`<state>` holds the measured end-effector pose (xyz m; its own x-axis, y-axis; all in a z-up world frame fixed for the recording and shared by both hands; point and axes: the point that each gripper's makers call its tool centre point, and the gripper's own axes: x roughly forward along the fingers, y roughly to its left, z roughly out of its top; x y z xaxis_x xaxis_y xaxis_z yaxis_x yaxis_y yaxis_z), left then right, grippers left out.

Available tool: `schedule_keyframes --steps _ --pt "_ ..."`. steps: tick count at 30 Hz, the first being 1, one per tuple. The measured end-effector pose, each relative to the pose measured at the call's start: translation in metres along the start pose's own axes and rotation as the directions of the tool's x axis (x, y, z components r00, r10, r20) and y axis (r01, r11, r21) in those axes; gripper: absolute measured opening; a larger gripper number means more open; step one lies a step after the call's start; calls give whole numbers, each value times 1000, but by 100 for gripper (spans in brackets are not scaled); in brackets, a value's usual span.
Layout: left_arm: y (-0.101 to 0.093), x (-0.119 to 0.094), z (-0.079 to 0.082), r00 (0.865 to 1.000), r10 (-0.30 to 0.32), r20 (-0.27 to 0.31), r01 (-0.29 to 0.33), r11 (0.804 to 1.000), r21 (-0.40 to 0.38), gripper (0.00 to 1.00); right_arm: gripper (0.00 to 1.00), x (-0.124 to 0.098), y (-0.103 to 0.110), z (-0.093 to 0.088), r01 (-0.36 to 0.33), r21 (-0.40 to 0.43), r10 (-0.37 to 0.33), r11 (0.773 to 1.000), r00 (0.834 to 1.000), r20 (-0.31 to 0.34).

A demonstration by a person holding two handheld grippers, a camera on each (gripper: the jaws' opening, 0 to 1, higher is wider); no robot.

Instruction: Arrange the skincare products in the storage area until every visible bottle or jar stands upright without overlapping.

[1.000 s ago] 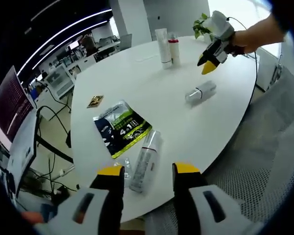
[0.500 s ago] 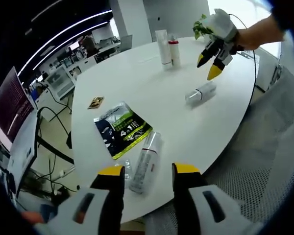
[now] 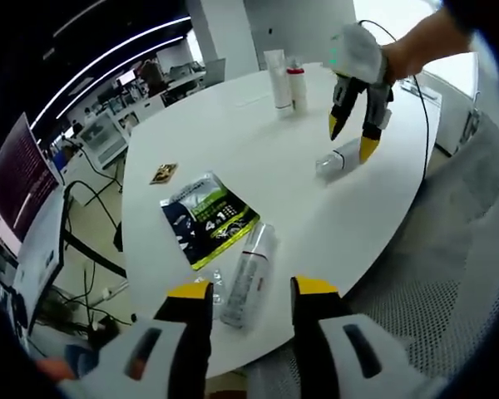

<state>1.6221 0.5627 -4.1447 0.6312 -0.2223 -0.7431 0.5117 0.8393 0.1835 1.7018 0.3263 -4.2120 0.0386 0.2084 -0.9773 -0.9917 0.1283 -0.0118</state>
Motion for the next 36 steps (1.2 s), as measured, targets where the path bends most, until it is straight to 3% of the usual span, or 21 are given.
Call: schedule_keyframes --steps 9,12,15,21,23,27,30,32,36 --pt "1 0 2 1000 1 8 -1 1000 -7 33 31 13 0 -10 -13 -31 11 999 998 -59" --pt "0 0 1 1000 0 6 0 1000 -8 33 29 13 -1 -10 -7 -18 6 1000 998 -60" --pt "0 0 1 1000 -2 4 2 1000 -6 32 15 14 -1 -8 -7 -23 6 1000 999 -46" --pt "0 0 1 1000 0 5 0 1000 -7 33 14 12 -4 -7 26 -35 -27 999 999 -32" --pt "0 0 1 1000 0 6 0 1000 -6 33 14 7 -5 -7 70 -40 -71 997 997 -13" --pt "0 0 1 1000 0 5 0 1000 -5 33 14 0 -2 -1 88 16 -89 996 995 40" --pt "0 0 2 1000 -3 10 3 1000 -6 33 14 -13 6 14 98 132 -117 986 982 151" --pt "0 -1 3 1000 -3 16 3 1000 -9 33 14 -21 11 23 88 199 -132 976 967 219" --pt "-2 -2 5 999 -14 29 15 1000 -8 34 14 -41 28 55 60 296 -172 953 914 369"
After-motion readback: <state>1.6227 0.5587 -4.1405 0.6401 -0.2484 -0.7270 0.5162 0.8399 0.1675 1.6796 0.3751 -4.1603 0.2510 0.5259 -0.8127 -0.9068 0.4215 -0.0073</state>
